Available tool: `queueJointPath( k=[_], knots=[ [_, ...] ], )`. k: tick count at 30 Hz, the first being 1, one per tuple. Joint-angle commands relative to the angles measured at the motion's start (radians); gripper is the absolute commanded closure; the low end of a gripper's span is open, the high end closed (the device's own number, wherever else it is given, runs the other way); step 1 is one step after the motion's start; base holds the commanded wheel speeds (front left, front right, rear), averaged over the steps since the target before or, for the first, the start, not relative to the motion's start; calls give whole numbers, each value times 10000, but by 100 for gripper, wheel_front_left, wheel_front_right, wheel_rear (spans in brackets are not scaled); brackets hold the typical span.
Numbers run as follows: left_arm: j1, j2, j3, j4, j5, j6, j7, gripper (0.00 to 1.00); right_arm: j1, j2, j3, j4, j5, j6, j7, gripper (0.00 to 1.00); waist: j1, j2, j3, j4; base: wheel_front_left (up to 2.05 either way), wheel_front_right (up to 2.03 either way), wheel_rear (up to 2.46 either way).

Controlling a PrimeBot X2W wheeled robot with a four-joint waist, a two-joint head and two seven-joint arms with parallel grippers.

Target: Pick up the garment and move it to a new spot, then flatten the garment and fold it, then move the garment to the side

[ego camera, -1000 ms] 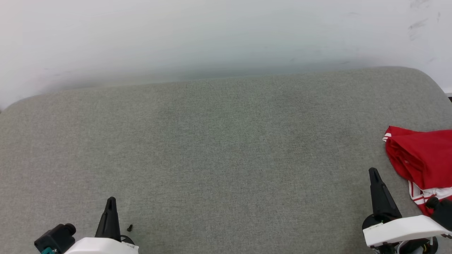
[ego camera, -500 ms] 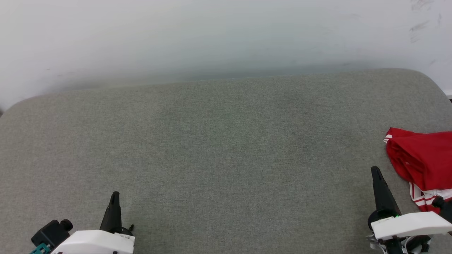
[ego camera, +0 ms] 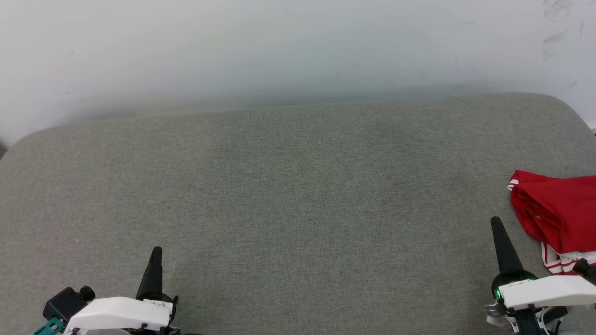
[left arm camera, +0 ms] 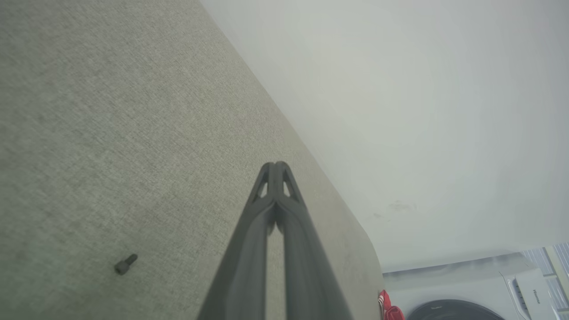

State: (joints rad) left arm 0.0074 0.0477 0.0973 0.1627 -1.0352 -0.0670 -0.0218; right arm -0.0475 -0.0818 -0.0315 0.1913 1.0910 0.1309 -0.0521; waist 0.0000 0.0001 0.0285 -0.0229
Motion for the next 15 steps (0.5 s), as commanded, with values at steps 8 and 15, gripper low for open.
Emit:
queueJointPath(
  k=[8, 15],
  knots=[
    [-377, 31, 50, 76, -989, -147, 229, 100, -284, -31, -101, 23, 963, -1, 238, 100, 0, -1, -31, 28, 0, 0, 0],
    [-499, 33, 73, 194, -1717, -239, 407, 100, -331, -9, -165, 103, 1656, -1, 420, 100, 0, -1, -59, 53, 0, 0, 0]
  ],
)
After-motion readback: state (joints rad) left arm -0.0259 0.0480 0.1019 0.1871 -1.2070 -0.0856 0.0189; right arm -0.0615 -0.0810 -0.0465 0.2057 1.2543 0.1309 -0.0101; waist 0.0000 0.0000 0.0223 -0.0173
